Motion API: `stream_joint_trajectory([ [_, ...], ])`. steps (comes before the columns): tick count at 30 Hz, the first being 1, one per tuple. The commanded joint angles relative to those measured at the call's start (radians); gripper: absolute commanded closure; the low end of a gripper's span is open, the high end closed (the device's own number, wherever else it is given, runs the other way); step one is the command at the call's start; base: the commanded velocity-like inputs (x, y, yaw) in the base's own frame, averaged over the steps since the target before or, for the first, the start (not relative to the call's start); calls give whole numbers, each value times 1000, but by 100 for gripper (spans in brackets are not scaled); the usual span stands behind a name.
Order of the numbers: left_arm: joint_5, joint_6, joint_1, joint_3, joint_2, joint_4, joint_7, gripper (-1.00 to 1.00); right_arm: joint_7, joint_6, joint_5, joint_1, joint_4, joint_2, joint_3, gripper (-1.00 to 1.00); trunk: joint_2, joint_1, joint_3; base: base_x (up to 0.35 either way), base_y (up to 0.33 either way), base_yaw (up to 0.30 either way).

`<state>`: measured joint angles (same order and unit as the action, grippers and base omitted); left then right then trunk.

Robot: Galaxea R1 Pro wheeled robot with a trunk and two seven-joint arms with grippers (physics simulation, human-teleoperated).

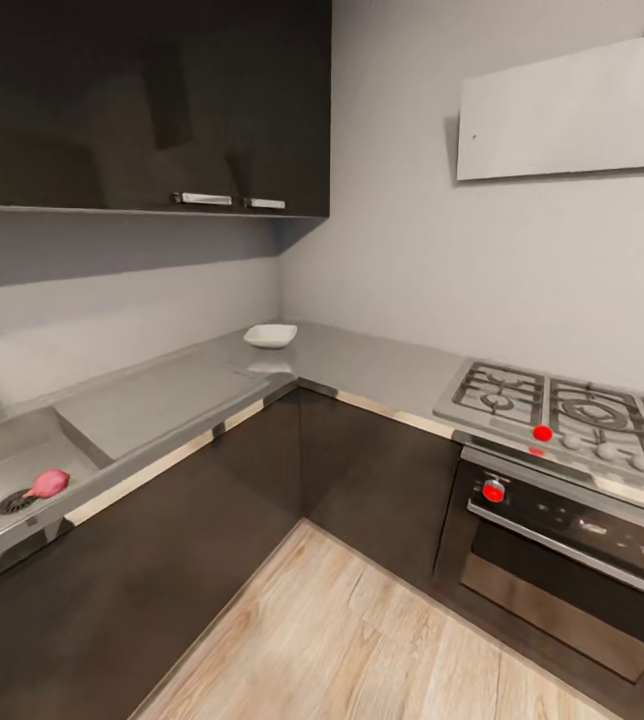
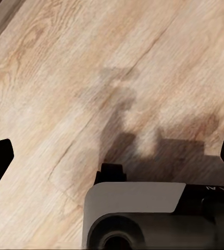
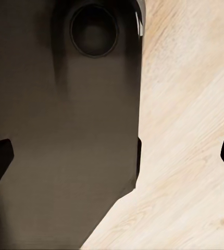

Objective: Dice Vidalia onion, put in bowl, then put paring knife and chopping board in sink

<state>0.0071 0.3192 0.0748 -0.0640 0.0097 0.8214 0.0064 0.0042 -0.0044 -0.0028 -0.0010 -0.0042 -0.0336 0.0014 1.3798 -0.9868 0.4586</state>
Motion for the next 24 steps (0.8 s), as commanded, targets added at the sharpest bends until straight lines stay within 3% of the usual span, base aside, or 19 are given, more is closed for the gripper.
stream_joint_trajectory([
  [1,1,6,0,-1,-1,-16,1,-100,0,0,0,0,0,0,0,-100,-7,4,-2,0,0,0],
  [6,1,6,0,-2,0,-55,6,-100,0,0,0,0,0,0,0,-100,-42,23,-18,130,0,0],
  [16,1,6,0,-2,1,-66,7,-100,0,0,0,0,0,0,0,-100,-112,61,-49,302,0,0],
  [24,1,6,0,-2,1,-67,7,-100,0,0,0,0,3,0,1,-100,-168,92,-75,40,0,0],
])
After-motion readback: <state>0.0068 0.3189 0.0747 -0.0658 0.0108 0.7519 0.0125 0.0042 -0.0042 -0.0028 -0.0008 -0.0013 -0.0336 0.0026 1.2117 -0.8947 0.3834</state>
